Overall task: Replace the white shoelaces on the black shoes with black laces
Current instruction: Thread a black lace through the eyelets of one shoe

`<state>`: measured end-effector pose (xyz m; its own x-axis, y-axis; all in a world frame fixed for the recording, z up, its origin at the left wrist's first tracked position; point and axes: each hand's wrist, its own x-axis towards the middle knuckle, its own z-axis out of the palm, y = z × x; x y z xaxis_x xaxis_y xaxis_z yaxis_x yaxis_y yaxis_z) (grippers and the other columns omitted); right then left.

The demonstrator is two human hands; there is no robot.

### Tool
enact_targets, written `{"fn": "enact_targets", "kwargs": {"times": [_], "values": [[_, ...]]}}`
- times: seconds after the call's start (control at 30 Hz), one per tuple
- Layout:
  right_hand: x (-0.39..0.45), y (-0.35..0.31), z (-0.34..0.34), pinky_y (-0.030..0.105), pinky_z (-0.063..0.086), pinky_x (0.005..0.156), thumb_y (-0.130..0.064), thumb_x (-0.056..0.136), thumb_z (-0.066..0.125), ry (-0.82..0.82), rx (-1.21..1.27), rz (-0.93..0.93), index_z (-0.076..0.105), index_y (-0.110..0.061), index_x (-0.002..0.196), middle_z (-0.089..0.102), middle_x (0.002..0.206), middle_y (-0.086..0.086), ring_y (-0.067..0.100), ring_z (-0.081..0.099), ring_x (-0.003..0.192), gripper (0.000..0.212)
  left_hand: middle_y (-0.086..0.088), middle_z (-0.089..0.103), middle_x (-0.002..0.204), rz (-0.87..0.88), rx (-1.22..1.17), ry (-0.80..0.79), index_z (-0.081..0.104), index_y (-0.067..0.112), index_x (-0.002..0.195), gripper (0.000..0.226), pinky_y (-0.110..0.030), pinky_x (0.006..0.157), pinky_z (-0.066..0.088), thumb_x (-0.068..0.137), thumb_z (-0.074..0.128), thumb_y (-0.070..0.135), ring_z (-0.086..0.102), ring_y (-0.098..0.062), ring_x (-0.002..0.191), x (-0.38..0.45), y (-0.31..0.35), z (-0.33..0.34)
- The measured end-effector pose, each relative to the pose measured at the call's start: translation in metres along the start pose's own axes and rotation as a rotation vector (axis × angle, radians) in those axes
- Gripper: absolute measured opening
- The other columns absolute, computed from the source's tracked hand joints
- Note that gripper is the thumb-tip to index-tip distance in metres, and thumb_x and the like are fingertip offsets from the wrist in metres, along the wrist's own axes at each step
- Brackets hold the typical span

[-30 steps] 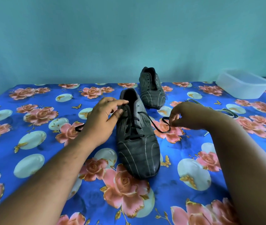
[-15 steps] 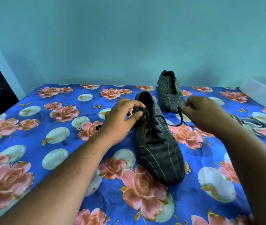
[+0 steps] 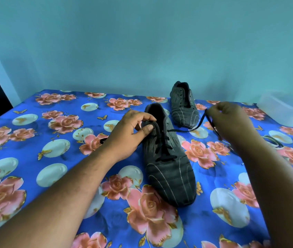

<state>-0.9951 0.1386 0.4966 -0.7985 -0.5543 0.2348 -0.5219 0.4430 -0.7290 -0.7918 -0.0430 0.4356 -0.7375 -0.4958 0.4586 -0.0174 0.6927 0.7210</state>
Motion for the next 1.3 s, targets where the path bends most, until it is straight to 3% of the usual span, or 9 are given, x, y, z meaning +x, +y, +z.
{"fn": "enact_targets", "kwargs": {"times": [0.1,0.3,0.43,0.53,0.73,0.83,1.03,1.13,1.3], "values": [[-0.003,0.005,-0.005,0.029,0.042,0.058,-0.027,0.089,0.062,-0.199,-0.498,-0.047,0.064,-0.016,0.074,0.064,0.067,0.005,0.021,0.058,0.060,0.019,0.000,0.055,0.106,-0.013,-0.004,-0.010,0.064,0.040,0.112,0.021,-0.012,0.087,0.038,0.099,0.065,0.024,0.053,-0.012,0.096,0.000,0.001,-0.001],[-0.004,-0.004,-0.003,0.042,0.049,0.070,-0.020,0.089,0.053,-0.221,0.290,0.162,0.055,-0.007,0.078,0.060,0.061,0.009,0.025,0.048,0.061,0.017,-0.002,0.055,0.107,-0.009,-0.008,-0.014,0.064,0.040,0.112,0.021,-0.018,0.090,0.041,0.098,0.065,0.023,0.053,-0.014,0.097,-0.001,0.001,-0.001],[0.001,0.004,0.002,0.030,0.029,0.056,-0.022,0.087,0.056,-0.074,0.039,0.076,0.047,0.004,0.076,0.039,0.061,0.010,0.021,0.032,0.058,0.030,-0.003,0.054,0.106,-0.001,-0.010,-0.011,0.064,0.039,0.112,0.021,-0.019,0.090,0.040,0.098,0.065,0.023,0.053,-0.016,0.098,-0.001,0.000,0.000],[0.000,0.013,0.000,0.029,0.033,0.056,-0.026,0.088,0.063,-0.159,-0.228,-0.007,0.065,-0.002,0.082,0.049,0.059,0.006,0.022,0.038,0.054,0.025,-0.003,0.055,0.108,-0.009,-0.013,-0.020,0.063,0.042,0.112,0.021,-0.019,0.089,0.040,0.099,0.064,0.025,0.053,-0.015,0.099,-0.001,-0.001,0.000],[-0.004,0.014,-0.001,0.026,0.044,0.062,-0.017,0.098,0.065,-0.566,0.189,-0.020,0.072,-0.010,0.094,0.070,0.079,0.000,0.017,0.053,0.068,0.011,-0.006,0.055,0.107,0.009,-0.002,-0.019,0.064,0.041,0.113,0.022,-0.014,0.089,0.038,0.099,0.065,0.024,0.052,-0.015,0.098,0.000,-0.002,-0.001],[0.000,0.012,0.003,0.020,0.047,0.066,-0.020,0.098,0.065,-0.340,0.188,-0.128,0.073,-0.014,0.097,0.068,0.078,-0.007,0.006,0.056,0.066,0.010,-0.006,0.055,0.107,0.016,-0.009,-0.015,0.063,0.042,0.111,0.022,-0.014,0.089,0.039,0.099,0.065,0.023,0.053,-0.016,0.099,0.000,-0.002,-0.001],[-0.002,-0.003,0.005,0.024,0.050,0.061,-0.020,0.100,0.061,0.010,0.422,-0.144,0.069,-0.009,0.095,0.069,0.073,-0.002,0.013,0.057,0.058,0.015,0.000,0.054,0.106,0.016,-0.031,-0.033,0.064,0.041,0.113,0.022,-0.015,0.088,0.038,0.098,0.066,0.025,0.054,-0.014,0.093,0.000,-0.003,-0.001],[-0.015,-0.013,0.019,0.022,0.051,0.074,-0.023,0.099,0.065,-0.036,0.387,-0.257,0.072,-0.019,0.095,0.071,0.082,0.000,0.006,0.059,0.073,0.009,0.003,0.053,0.108,0.014,-0.033,-0.060,0.065,0.038,0.117,0.023,-0.015,0.085,0.038,0.098,0.067,0.024,0.054,-0.011,0.093,0.001,-0.005,-0.002],[-0.038,-0.028,0.054,0.018,0.050,0.070,-0.020,0.095,0.070,-0.091,0.365,-0.348,0.072,-0.024,0.090,0.070,0.093,0.005,0.004,0.059,0.077,0.007,0.008,0.055,0.110,0.012,-0.045,-0.032,0.063,0.045,0.112,0.026,-0.023,0.083,0.046,0.096,0.070,0.025,0.059,-0.015,0.092,0.001,-0.003,-0.003]]}}
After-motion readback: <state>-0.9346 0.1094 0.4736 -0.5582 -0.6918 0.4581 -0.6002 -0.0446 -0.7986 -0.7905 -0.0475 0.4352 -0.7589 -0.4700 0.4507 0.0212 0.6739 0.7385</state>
